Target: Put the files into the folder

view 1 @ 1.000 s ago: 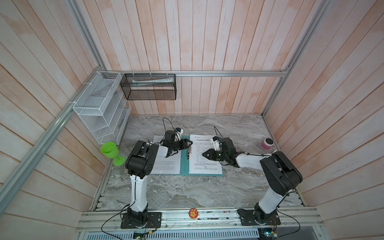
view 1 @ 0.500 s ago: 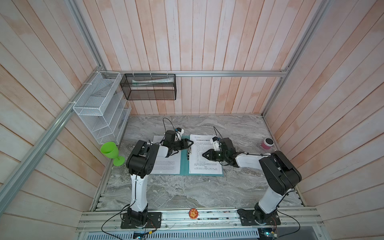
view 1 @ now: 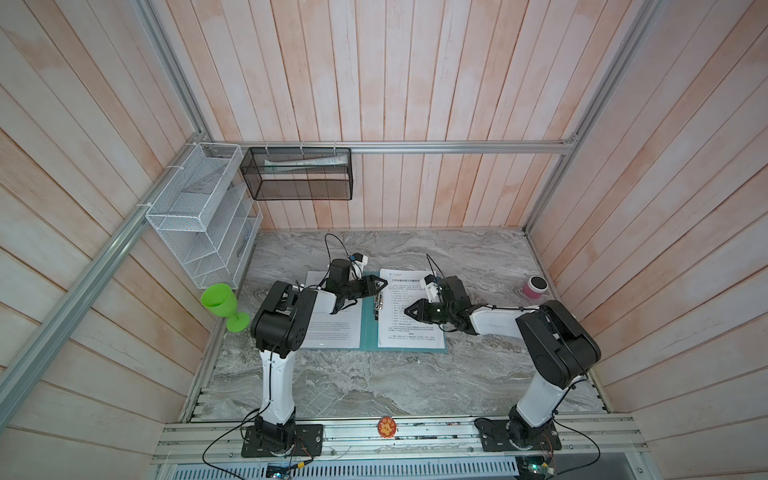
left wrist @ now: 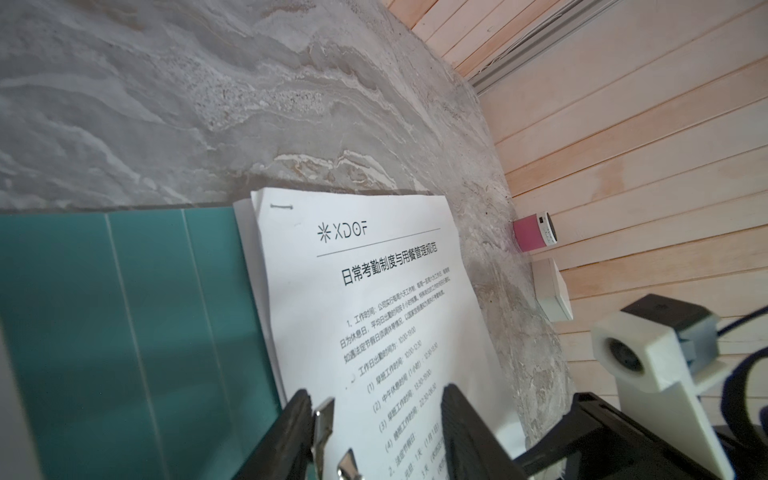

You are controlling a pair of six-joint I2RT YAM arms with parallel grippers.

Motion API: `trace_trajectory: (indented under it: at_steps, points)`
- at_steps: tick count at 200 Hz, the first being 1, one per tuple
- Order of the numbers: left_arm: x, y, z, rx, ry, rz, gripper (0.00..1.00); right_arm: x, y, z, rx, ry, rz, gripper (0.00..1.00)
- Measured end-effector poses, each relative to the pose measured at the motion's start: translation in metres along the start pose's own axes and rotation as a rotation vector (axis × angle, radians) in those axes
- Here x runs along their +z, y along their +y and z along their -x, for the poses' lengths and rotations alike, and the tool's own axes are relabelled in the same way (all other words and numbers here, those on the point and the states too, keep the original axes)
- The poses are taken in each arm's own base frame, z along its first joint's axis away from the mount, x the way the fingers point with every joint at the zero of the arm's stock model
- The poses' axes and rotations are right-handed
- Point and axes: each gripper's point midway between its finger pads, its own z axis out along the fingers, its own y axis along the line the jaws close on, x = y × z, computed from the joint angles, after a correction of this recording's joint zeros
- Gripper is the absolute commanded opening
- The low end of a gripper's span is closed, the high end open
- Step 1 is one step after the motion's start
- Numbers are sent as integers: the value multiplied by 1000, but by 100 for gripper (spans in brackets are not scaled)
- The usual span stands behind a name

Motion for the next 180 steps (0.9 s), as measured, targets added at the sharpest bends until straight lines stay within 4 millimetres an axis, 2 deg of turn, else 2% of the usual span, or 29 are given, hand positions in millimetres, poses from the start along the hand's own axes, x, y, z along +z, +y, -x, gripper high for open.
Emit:
trace_trajectory:
  at_steps: [40, 75, 115, 145, 180]
  points:
    - [-5, -9, 5, 17, -17, -19, 52, 0, 0, 0, 0, 0, 0, 23]
    - [-11, -17, -2, 23, -14, -22, 52, 0, 0, 0, 0, 0, 0, 23]
    - [-15, -40, -4, 58, -24, -31, 52, 0, 1, 1, -2, -1, 2, 23]
    - [-29, -58, -3, 83, -40, -31, 53, 0, 1, 1, -2, -2, 2, 23]
    - [-50, -69, 6, 107, -88, 12, 53, -4, 5, 3, 4, -11, 9, 23]
